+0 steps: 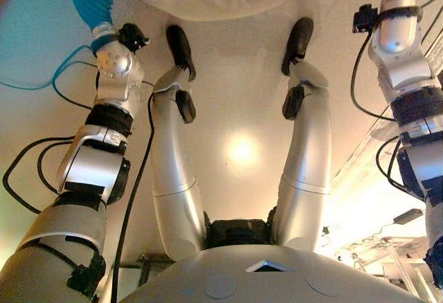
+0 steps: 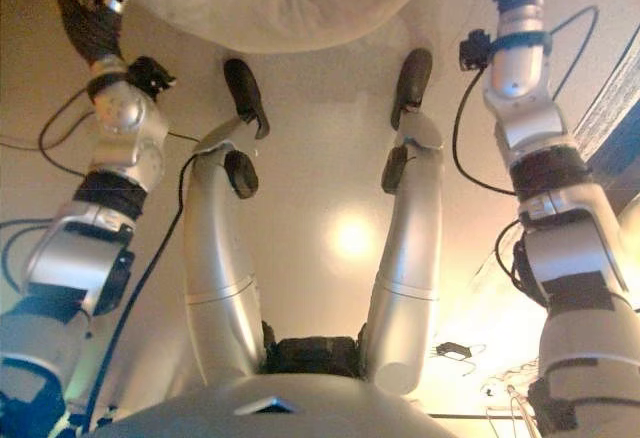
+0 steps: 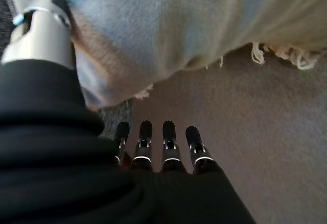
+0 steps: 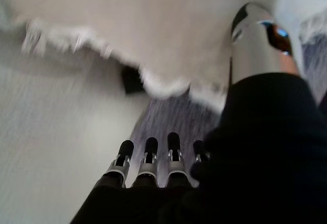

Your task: Pick up the cushion and take it to the sofa

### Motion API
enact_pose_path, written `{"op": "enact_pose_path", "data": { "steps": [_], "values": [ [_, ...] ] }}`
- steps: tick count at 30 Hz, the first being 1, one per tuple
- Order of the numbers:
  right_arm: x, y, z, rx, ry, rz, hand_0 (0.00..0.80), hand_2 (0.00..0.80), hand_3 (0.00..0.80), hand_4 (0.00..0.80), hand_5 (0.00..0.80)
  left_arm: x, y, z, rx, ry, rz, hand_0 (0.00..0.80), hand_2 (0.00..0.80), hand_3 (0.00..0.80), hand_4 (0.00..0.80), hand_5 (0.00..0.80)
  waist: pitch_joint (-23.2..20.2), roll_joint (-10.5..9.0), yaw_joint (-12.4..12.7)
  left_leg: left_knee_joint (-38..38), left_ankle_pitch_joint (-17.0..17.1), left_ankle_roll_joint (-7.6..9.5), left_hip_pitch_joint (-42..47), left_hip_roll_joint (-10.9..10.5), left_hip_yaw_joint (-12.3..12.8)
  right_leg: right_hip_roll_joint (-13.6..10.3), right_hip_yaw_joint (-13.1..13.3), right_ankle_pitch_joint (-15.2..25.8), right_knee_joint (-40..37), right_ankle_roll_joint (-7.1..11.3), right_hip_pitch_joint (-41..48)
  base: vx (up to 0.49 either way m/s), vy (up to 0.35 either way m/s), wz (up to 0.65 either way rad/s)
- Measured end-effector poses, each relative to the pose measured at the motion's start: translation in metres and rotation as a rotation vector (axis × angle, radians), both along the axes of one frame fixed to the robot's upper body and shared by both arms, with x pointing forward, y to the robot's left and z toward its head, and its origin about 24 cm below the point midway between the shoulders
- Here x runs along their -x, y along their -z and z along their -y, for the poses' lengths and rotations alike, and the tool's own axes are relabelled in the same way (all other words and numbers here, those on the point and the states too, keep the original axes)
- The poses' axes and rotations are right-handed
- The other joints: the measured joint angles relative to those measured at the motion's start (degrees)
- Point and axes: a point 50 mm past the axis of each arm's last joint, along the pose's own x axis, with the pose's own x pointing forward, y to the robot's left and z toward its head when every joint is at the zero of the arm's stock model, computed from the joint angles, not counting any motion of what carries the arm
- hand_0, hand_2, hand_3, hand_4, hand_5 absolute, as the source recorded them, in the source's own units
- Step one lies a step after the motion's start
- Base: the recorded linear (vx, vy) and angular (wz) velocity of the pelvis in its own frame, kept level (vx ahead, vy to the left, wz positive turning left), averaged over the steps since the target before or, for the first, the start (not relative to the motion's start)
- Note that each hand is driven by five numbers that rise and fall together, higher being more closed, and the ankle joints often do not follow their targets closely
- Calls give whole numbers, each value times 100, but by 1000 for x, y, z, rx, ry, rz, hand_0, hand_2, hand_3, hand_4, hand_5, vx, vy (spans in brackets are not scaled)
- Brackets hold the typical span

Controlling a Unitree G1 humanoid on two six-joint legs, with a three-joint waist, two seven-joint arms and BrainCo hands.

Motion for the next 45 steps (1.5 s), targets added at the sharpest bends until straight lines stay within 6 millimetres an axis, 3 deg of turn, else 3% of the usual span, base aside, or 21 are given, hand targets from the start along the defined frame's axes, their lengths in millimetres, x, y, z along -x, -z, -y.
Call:
{"op": "enact_pose_path", "data": {
  "steps": [8, 14, 19, 20, 21, 22, 26, 28, 33, 37, 41, 45],
  "values": [
    [-5, -9, -25, 9, -265, -106, 0, 0, 0, 0, 0, -13, -18, 23, 26, 285, -18, 0, 0, 0, 0, 0, 0, -38, -33, -126, 84, 13, -88, -135, 8, -131, 9, -49, -1, 78, -93, -23, 23, 13],
    [-7, -9, -31, -39, -394, -185, 0, 0, 0, 0, 0, -18, -19, 35, 90, 639, -60, 0, 0, 0, 0, 0, -4, -43, -18, -426, 235, 4, -41, -209, 18, -154, 9, 13, -195, 114, -65, -20, 23, 9],
    [-8, -26, -30, -89, -426, -174, 0, 0, 0, 0, 0, -18, -18, 40, 165, 830, -53, 0, 0, 0, 0, 0, -7, -49, -27, -919, 437, 7, 14, -259, 23, -165, -29, 151, -612, 111, -26, -88, -36, 8],
    [-8, -30, -31, -88, -430, -165, 0, 0, 0, 0, 0, -17, -19, 41, 171, 849, -43, 420, 420, 420, 420, 420, -7, -49, -52, -1035, 502, 8, 12, -266, 21, -164, -59, 203, -740, 93, -16, -31, -85, 4],
    [-8, -33, -32, -92, -436, -159, 216, 216, 216, 216, 216, -17, -19, 41, 184, 862, -34, 800, 800, 800, 800, 800, -7, -49, -57, -1151, 559, 10, 13, -274, 17, -168, -91, 265, -849, 107, -1, -32, -101, 4],
    [-8, -34, -32, -99, -440, -156, 800, 800, 800, 800, 800, -17, -19, 42, 196, 869, -28, 800, 800, 800, 800, 800, -7, -49, -57, -1224, 593, 6, 17, -274, 14, -168, -123, 298, -927, 112, 18, -22, -98, 5],
    [-7, -37, -30, -131, -445, -142, 800, 800, 800, 800, 800, -16, -16, 42, 220, 864, -10, 800, 800, 800, 800, 800, -7, -49, -71, -1488, 715, -5, 77, -295, 10, -171, -152, 352, -1124, 112, 64, -20, -91, 6],
    [-6, -34, -30, -149, -450, -131, 800, 800, 800, 800, 800, -12, -2, 44, 248, 865, -1, 800, 800, 800, 800, 800, -7, -48, -76, -1656, 753, -21, 218, -305, 9, -175, -153, 367, -1233, 111, 157, -38, -101, 2],
    [6, -1, -32, -203, -456, -110, 800, 800, 800, 800, 800, 12, 58, 62, 346, 889, -28, 800, 800, 800, 800, 800, -6, -50, -61, -1918, 766, -42, 863, -299, 26, -177, -189, 365, -1406, 105, 740, -34, -65, -3],
    [24, 37, -34, -180, -345, -84, 800, 800, 800, 800, 800, 40, 97, 68, 425, 885, -52, 800, 800, 800, 800, 800, 0, -63, -94, -2005, 728, -66, 1626, -275, 66, -171, -198, 362, -1564, 97, 1496, -30, -26, -13],
    [52, 88, -32, -169, -253, -122, 800, 800, 800, 800, 800, 64, 118, 67, 420, 846, -96, 800, 800, 800, 800, 800, -5, -109, -163, -2158, 620, -64, 2777, -203, 183, -181, -240, 336, -1842, 92, 2611, 30, -70, -24],
    [75, 127, -28, -198, -221, -207, 800, 800, 800, 800, 800, 78, 129, 63, 429, 818, -133, 800, 800, 800, 800, 800, 11, -247, -157, -2704, 630, -72, 4233, -80, 466, -235, -631, 551, -2536, 25, 4009, 79, -31, -38]
  ]
}}
